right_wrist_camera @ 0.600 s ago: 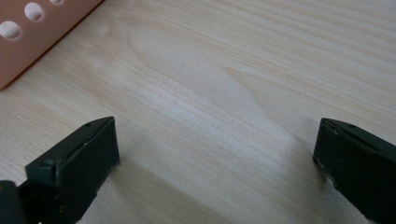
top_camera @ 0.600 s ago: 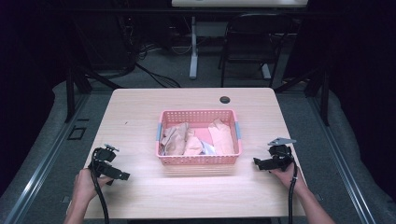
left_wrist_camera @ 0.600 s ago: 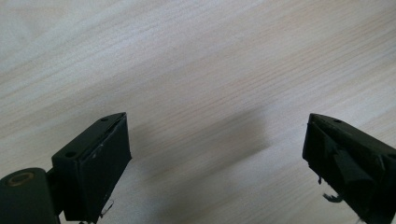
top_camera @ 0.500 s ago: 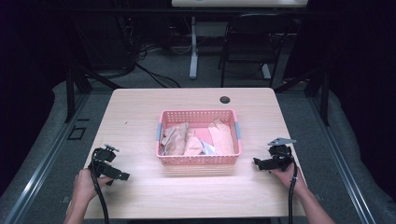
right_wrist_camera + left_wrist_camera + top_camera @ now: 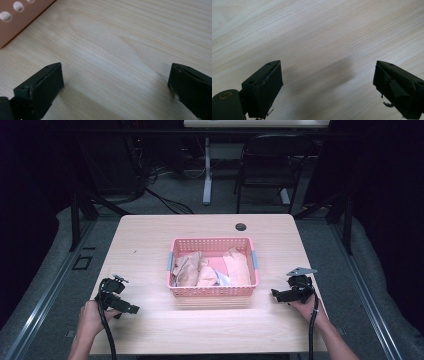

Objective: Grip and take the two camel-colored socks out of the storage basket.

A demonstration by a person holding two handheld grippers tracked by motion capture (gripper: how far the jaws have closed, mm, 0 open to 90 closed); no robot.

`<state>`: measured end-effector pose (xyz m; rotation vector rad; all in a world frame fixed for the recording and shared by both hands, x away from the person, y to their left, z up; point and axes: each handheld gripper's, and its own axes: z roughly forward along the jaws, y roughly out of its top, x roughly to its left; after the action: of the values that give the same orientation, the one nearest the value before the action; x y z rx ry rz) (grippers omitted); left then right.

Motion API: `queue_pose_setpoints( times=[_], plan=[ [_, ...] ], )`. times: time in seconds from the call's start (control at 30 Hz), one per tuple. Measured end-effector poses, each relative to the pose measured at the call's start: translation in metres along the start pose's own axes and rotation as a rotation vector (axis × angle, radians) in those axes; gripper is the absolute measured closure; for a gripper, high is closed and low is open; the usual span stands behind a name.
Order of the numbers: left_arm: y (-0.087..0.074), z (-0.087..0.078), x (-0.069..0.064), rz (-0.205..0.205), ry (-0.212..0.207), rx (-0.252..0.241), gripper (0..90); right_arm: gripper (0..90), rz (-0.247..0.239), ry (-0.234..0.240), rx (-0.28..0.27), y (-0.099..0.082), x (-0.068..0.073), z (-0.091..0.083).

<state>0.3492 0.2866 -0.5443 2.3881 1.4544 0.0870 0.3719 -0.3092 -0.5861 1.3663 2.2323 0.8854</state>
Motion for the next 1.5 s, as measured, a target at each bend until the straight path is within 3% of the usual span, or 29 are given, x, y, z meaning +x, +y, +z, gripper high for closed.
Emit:
queue_pose_setpoints(
  times=[0.33, 0.47, 0.83, 1.13, 1.5],
  plan=[
    [0.014, -0.019, -0.009, 0.031, 0.006, -0.046, 8.1, 0.0, 0.0, 0.0, 0.002, 0.0, 0.0, 0.0],
    [0.027, -0.031, -0.017, 0.065, -0.007, -0.08, 8.3, 0.0, 0.0, 0.0, 0.003, 0.0, 0.0, -0.001],
    [0.06, -0.052, -0.029, 0.148, 0.004, -0.1, 8.5, 0.0, 0.0, 0.0, 0.003, 0.0, 0.0, -0.001],
    [0.087, -0.064, -0.036, 0.193, 0.014, -0.093, 8.8, 0.0, 0.0, 0.0, 0.002, 0.0, 0.0, -0.001],
    [0.128, -0.075, -0.059, 0.27, 0.017, -0.076, 8.8, 0.0, -0.001, -0.003, 0.003, 0.0, 0.0, -0.001]
  ],
)
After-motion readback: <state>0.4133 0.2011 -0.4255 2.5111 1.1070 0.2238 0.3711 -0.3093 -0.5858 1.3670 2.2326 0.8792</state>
